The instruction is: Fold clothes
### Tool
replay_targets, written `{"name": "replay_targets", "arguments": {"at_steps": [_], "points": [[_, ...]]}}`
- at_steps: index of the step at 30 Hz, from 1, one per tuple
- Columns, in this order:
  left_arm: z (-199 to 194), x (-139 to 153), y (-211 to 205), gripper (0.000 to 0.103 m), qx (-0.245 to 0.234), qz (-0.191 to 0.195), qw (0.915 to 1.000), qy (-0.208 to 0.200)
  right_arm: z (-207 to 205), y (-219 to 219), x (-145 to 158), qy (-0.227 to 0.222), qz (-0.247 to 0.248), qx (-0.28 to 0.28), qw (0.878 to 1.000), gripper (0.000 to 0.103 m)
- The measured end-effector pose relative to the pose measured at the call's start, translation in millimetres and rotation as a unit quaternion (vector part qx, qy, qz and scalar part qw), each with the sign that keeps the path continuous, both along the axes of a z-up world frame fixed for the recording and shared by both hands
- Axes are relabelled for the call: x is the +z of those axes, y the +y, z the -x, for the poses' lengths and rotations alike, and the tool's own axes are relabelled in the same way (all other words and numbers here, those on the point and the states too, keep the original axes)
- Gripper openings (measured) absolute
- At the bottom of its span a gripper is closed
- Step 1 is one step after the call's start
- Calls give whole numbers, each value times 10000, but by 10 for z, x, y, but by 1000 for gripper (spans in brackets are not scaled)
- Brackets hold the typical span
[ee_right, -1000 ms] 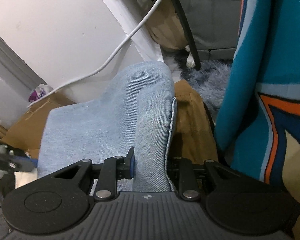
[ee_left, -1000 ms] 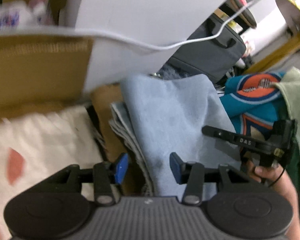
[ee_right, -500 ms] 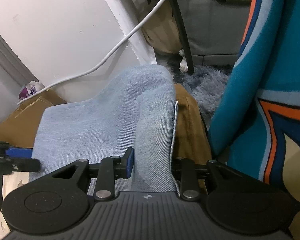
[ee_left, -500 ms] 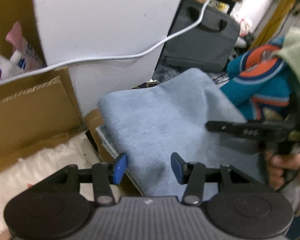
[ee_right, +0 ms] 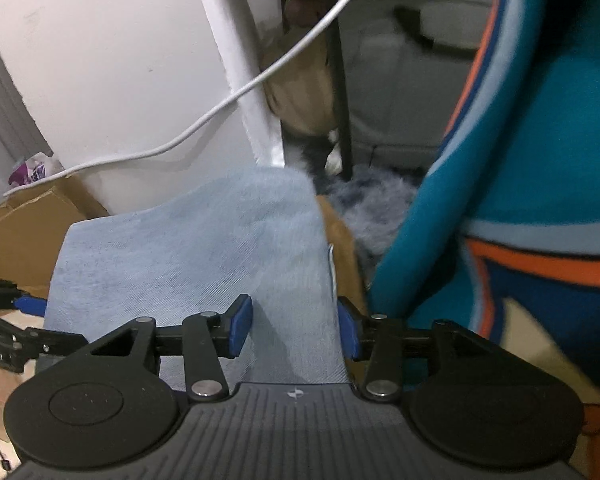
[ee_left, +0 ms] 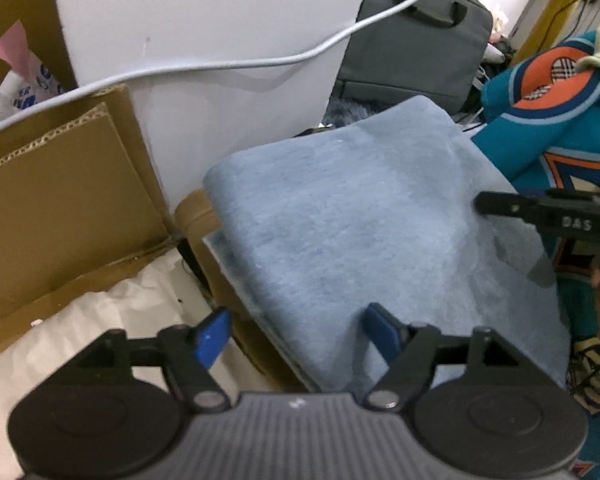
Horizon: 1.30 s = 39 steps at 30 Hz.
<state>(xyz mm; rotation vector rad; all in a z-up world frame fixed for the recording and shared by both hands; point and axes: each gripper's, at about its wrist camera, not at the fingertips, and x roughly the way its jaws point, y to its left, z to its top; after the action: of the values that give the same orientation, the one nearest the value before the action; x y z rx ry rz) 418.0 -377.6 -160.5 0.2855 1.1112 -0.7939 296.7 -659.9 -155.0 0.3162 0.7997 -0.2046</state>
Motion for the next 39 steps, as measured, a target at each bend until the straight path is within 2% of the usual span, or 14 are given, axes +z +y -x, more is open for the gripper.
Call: {"name": "replay_targets", "arguments": {"at_steps": [1,3,4,6,9,14,17,22,24,27,33,39], "points": [[-8,13,2,75,9,2,10000,24,40,-11,21,-53,60,20,10000,51],[18,103,-17,58,-46,-36,10000,35,118,-40,67,-221,82,110,9997,51],[33,152,-28,56,-79,-57,9999,37,144,-35,83,-278,80,172,9994,51],[94,280,-70,45,-156,-181,9997,-95,177,-13,99,-352,84,269,9990,51],[186,487,-136,37,-269,-333,9984,-382,186,27,81,-393,77,355,9986,51],[290,863,-236,36,-415,-311,9939,-977,156,76,-23,-338,40,394,9986,51],[325,971,-342,36,-614,-208,9918,-1100,129,84,-56,-402,13,415,9983,51],[270,695,-505,33,-667,-533,9911,-1026,-45,63,-90,-486,45,481,9977,51],[212,562,-502,29,-588,-696,9904,-1040,-140,68,-100,-468,91,600,9971,51],[144,416,-463,29,-512,-715,9912,-986,-282,88,-117,-328,216,771,9963,51],[133,281,-474,30,-526,-732,9894,-1135,-511,110,-157,-336,340,733,9962,50],[116,243,-491,36,-638,-853,9858,-1299,-823,111,-254,-100,401,787,9960,51]]}}
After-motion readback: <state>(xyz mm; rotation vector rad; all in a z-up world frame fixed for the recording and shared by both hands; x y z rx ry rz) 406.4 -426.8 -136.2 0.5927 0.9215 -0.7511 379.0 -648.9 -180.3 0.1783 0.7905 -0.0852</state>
